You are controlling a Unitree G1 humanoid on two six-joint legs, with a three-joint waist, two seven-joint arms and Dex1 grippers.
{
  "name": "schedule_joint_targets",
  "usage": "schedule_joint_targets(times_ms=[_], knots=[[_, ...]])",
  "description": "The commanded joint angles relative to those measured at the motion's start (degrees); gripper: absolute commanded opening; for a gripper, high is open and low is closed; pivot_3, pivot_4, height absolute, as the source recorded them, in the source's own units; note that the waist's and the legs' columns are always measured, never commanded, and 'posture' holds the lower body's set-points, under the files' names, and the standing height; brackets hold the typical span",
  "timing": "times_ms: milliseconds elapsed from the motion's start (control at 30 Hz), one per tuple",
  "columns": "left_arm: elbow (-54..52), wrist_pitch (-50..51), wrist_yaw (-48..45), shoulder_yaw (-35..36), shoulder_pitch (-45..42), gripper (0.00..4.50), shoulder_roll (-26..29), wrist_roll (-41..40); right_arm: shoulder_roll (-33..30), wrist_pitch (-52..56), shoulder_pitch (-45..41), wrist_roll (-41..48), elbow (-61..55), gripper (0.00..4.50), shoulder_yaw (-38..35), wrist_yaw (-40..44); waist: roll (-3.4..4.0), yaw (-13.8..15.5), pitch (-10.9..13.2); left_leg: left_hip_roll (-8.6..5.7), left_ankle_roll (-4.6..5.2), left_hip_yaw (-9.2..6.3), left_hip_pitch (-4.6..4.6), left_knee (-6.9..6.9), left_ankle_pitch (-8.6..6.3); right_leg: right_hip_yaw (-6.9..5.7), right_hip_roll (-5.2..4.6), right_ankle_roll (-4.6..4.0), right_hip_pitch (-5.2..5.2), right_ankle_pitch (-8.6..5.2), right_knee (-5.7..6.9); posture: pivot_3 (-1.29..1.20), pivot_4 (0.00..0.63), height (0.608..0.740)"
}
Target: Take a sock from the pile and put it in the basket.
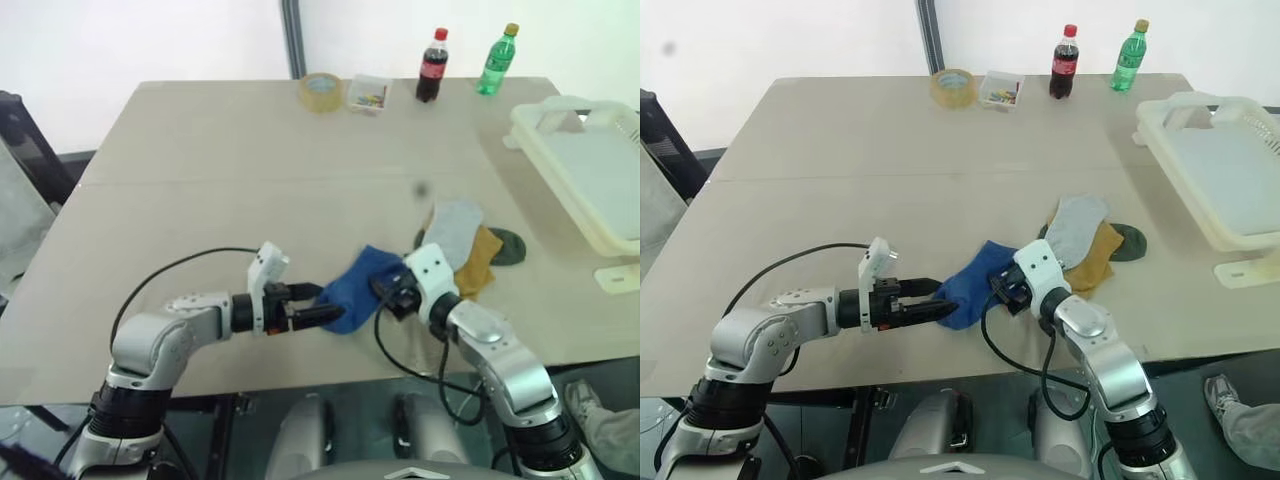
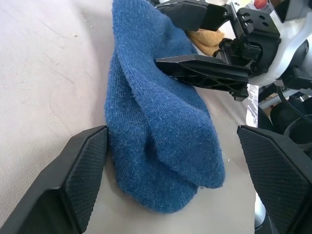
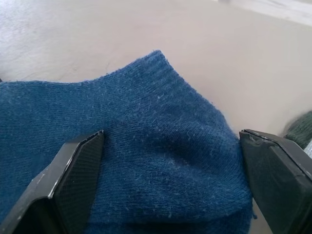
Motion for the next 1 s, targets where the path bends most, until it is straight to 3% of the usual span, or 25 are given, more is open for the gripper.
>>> schedule_joint_targets(times_ms=[33, 333, 667, 1000], knots=[[0.7, 0.2, 1.5, 0.3, 0.8, 4.48, 0.6, 0.6, -0.3, -0.9, -0.5, 1.1, -3.1, 4.5, -1.3, 0.8, 0.0, 0.0, 0.0, 0.01, 0.0, 0.0, 0.0, 0.0, 0.0, 0.0, 0.0, 0.0, 0.0, 0.0, 0.01, 0.0, 0.15, 0.74], [0.0, 1.7, 2.3, -0.3, 1.4, 4.48, 1.6, -0.7, -1.7, -0.9, -1.6, 1.0, -2.2, 4.5, -0.6, 2.3, 0.0, 0.0, 0.0, 0.01, 0.0, 0.0, 0.0, 0.0, 0.0, 0.0, 0.0, 0.0, -0.01, 0.0, 0.0, 0.0, 0.15, 0.74], [3.8, -5.2, 5.3, -0.4, -0.5, 4.48, 0.0, 3.2, -1.7, -3.8, 0.3, -0.9, 3.0, 4.5, 1.0, 2.1, -0.02, 0.0, 0.0, 0.0, -0.01, 0.0, 0.04, 0.0, 0.0, 0.0, 0.01, -0.01, 0.03, 0.01, 0.01, 0.0, 0.15, 0.74], [1.5, 6.9, -2.3, -7.4, -2.1, 4.48, 4.1, -3.3, -1.5, -4.7, -0.1, -2.7, 3.7, 4.5, 2.2, 1.7, -0.01, 0.0, -0.3, 0.01, 0.0, 0.01, 0.05, 0.0, 0.0, 0.01, 0.0, 0.0, 0.04, 0.0, 0.0, 0.0, 0.15, 0.74]])
